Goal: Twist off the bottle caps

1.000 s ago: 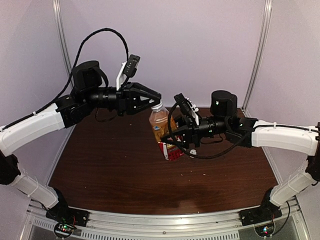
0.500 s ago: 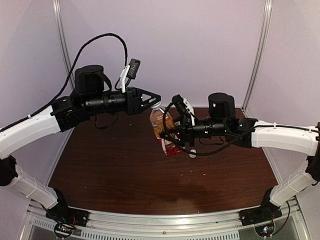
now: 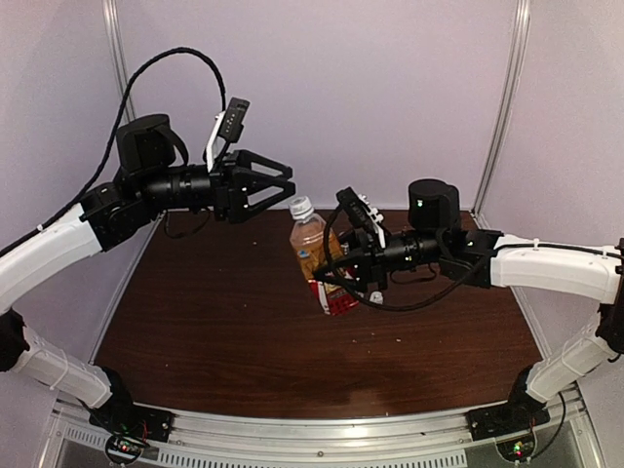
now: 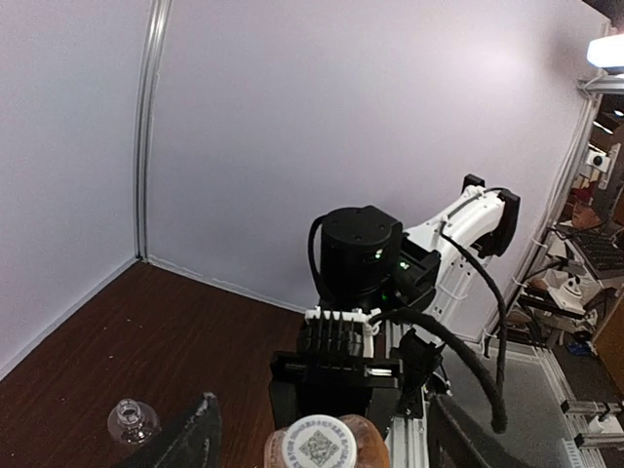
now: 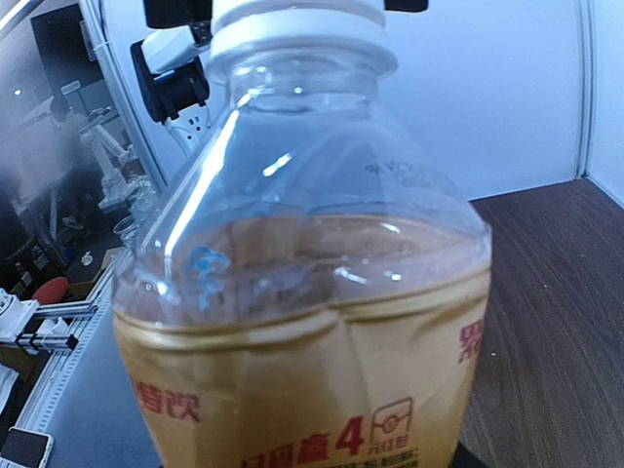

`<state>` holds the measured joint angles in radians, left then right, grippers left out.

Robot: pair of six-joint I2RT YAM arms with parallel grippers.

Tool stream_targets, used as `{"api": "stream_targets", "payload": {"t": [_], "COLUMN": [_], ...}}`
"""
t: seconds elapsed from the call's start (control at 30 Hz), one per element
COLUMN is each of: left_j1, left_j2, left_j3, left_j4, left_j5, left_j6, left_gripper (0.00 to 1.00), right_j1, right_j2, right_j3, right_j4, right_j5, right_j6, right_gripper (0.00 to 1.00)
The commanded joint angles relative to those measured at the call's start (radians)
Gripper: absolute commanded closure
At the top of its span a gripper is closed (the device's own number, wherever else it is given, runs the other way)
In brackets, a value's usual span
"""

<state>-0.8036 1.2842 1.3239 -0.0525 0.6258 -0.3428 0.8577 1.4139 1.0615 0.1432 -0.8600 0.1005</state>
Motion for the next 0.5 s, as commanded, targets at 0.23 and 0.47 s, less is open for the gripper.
{"api": "stream_targets", "payload": {"t": [0.23,0.47], "left_j1": [0.014,0.014], "left_j2": [0.06,0.115], "left_j3": [-0.009,0.003], "left_j4": [0.208,0.281], "left_j5": [0.399,0.453], "left_j6": [0.0,-0.065], "left_gripper": [0.27,0.39], "right_j1": [0.003,0.005], "right_j2": [0.021,0.038], "right_j3": [0.012,0.014], "right_j4": [0.148,0.188], "right_j5": [-0.296,-0.33], "right_j6": [0.081,0.113], "right_gripper": [0.55,0.55]}}
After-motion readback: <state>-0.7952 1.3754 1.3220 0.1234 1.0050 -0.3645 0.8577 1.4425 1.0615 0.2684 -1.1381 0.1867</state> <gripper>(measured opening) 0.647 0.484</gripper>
